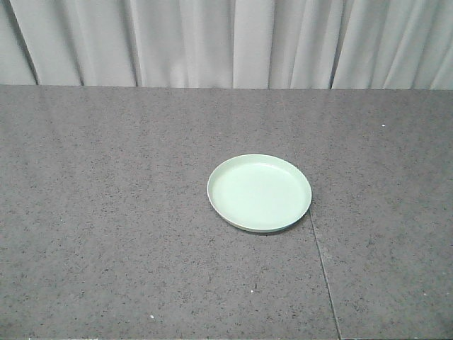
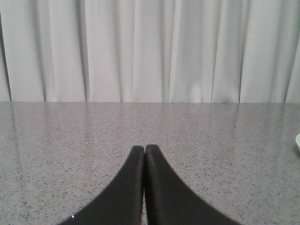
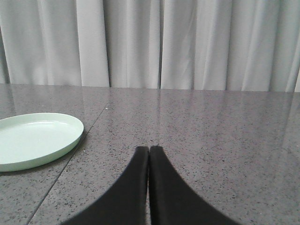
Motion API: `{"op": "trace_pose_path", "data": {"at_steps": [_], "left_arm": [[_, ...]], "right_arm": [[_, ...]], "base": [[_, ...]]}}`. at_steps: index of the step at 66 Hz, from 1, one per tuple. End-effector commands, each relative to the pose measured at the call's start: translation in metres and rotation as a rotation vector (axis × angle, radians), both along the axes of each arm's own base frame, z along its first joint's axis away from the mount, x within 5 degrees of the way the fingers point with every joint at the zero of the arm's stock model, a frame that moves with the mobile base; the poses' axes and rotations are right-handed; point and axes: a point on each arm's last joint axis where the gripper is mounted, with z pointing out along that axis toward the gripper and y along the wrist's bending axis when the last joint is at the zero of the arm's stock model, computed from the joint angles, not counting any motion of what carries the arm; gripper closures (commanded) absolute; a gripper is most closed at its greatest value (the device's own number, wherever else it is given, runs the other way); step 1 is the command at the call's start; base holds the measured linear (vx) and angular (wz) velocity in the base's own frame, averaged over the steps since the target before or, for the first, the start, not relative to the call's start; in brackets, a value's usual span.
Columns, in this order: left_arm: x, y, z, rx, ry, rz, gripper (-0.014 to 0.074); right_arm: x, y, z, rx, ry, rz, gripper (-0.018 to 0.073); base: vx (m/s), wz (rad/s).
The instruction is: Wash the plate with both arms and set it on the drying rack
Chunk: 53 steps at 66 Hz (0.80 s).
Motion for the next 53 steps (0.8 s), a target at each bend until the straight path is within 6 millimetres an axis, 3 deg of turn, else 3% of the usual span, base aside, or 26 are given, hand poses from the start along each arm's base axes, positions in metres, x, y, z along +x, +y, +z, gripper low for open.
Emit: {"op": "trace_pose_path", "data": {"at_steps": [1,53], "left_arm": [[-0.0038,-0.0009,0.0182,-0.001,-0.119,-0.012,0.0603],[-0.0038,-0.0009,0.0182,-0.001,-0.119,-0.012,0.0603]], "right_arm": [[-0.0005,-0.0006,0.0066,-0.009,-0.077,-0.01,0.0564],[-0.0005,-0.0006,0.0067,-0.009,-0.078,-0.01,0.0564]], "base": [[0.0,0.0],[0.0,0.0]]}}
